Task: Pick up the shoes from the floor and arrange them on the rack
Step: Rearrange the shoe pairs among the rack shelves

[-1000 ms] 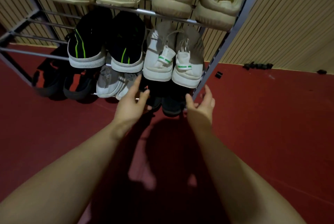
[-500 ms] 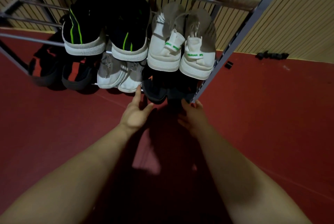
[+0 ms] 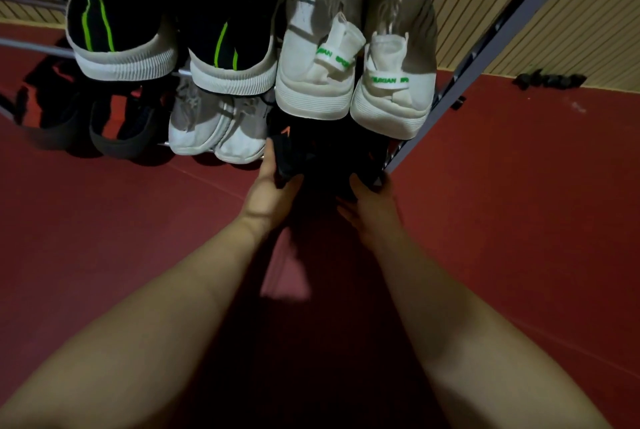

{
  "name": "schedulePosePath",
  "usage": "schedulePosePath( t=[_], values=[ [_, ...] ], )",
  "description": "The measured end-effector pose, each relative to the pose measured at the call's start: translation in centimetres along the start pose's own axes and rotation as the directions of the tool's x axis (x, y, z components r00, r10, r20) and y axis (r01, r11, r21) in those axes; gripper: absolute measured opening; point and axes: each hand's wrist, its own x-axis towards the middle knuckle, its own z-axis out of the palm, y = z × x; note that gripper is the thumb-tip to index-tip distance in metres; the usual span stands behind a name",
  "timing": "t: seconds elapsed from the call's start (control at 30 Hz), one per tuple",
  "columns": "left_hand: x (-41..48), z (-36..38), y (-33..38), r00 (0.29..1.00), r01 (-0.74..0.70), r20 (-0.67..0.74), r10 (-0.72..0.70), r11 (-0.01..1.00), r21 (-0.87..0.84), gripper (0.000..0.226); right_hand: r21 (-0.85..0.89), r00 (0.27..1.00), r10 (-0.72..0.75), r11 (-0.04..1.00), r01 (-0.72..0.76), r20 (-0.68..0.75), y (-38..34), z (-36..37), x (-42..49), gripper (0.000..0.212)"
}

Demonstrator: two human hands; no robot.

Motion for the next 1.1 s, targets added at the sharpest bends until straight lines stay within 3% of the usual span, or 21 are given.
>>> schedulePosePath(
  t=[0.1,0.27,0.43,0.57,0.7,0.8,1.0,1.1],
  values=[
    [0.8,0.4,-0.4,0.999,0.040,-0.011,-0.041,0.992,-0.121,0.106,0.044,1.000,0.012,0.999,-0.013,0.014,0.1,0.2,0.0,0.059],
    [0.4,0.6,-0.6,0.999,0.040,0.019,-0.037,0.977,-0.208,0.103,0.144,0.999,0.015,0.989,-0.020,0.034,-0.4,0.4,-0.7,0.053],
    [0.2,-0.2,-0.2,0.998,0.061,0.037,-0.052,0.956,-0.286,0.083,0.293,0.998,0.063,0.954,-0.068,0.026,-2.0,0.8,-2.3,0.035],
    [-0.1,-0.4,0.7,0.995,0.081,0.074,-0.059,0.934,-0.348,0.080,0.400,0.984,0.108,0.903,-0.155,0.138,-3.1,0.2,-3.8,0.032],
    [-1.0,-0.7,0.4,0.998,0.062,0.051,-0.049,0.947,-0.314,0.061,0.314,0.988,0.079,0.942,-0.117,0.132,-2.9,-1.5,-6.0,0.019],
    [-2.1,-1.3,0.8,0.994,0.104,-0.005,-0.108,0.968,-0.230,0.047,0.295,0.990,0.042,0.952,-0.082,0.137,-2.7,-2.4,-7.5,0.021],
    [-4.5,-3.1,1.9,0.991,0.128,0.033,-0.131,0.989,0.072,0.062,0.327,0.988,0.027,0.942,-0.075,0.150,-2.0,-3.8,-10.6,0.020],
    [-6.1,-4.2,2.7,0.993,0.101,0.033,-0.109,0.977,0.185,0.064,0.192,0.985,0.025,0.980,-0.058,0.168,-1.9,-5.4,-12.5,0.024]
  ],
)
